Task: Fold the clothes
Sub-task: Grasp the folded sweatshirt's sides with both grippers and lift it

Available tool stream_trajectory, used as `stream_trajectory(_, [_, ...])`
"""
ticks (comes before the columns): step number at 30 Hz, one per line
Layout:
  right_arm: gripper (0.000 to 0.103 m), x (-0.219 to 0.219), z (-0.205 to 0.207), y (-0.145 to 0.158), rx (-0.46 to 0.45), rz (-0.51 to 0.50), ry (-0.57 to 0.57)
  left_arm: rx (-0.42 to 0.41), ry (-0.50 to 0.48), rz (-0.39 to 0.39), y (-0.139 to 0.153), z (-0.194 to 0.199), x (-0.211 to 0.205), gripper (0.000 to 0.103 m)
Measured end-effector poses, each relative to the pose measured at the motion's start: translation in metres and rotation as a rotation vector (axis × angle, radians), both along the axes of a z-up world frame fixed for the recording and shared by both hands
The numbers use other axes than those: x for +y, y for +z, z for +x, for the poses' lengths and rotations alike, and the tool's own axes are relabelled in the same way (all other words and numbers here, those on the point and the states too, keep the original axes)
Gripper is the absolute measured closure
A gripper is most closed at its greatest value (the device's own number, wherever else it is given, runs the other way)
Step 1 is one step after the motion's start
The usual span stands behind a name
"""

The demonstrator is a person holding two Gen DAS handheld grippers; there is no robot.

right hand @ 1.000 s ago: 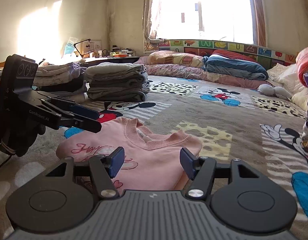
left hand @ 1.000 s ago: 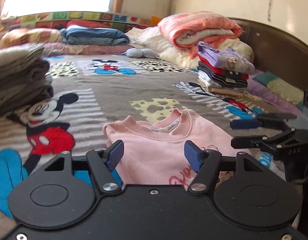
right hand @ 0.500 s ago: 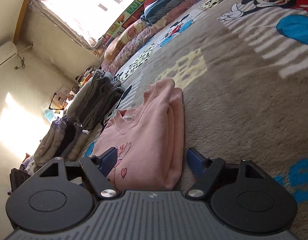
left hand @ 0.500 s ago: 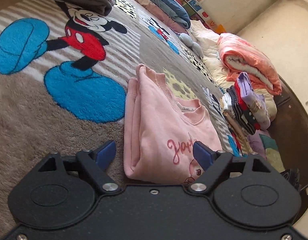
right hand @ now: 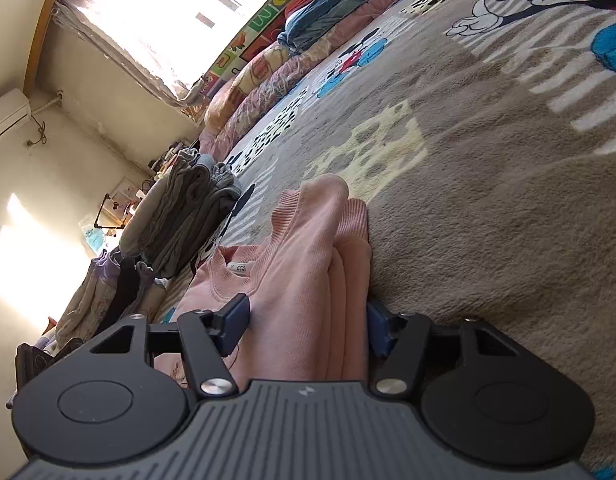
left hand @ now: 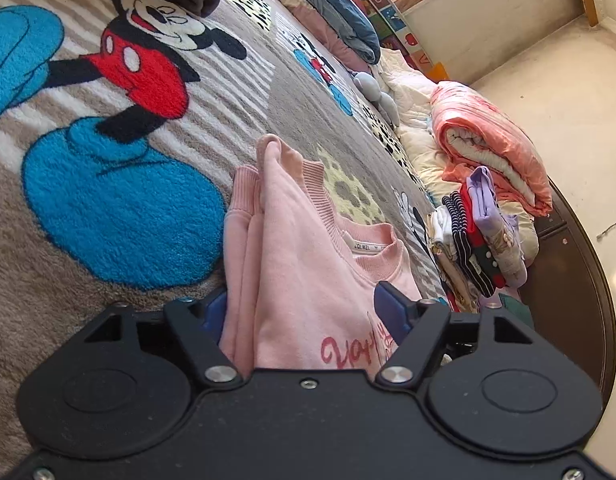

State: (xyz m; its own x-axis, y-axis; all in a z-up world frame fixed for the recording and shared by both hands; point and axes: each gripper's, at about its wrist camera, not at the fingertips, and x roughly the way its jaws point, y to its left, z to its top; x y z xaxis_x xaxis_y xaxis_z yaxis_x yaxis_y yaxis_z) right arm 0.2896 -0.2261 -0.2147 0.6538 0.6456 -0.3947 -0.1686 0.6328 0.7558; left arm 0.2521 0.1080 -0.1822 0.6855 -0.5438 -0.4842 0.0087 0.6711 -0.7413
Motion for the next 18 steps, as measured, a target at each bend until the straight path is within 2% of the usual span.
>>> stream_trajectory(3, [0.053,-0.001,0.001,-0.003,0.006,0.018,0.000,0.022,0.012,-0.033,-0.002,-0.004,0.002,0.044])
stream_trajectory(4, [0.058,-0.001,0.001,-0.003,0.006,0.019,-0.001,0.029,0.016,-0.044,-0.003,-0.005,0.003,0.054])
stream_trajectory(7, [0.069,-0.002,-0.002,-0.005,0.013,0.041,-0.006,0.050,0.028,-0.077,-0.004,-0.009,0.005,0.070])
stream_trajectory(11, [0.076,-0.008,-0.007,-0.010,0.045,0.127,-0.024,0.079,0.044,-0.122,-0.007,-0.015,0.008,0.076])
stream_trajectory(18, [0.079,-0.028,-0.041,-0.015,0.153,0.351,-0.049,0.130,0.031,-0.246,0.005,-0.065,0.012,0.079])
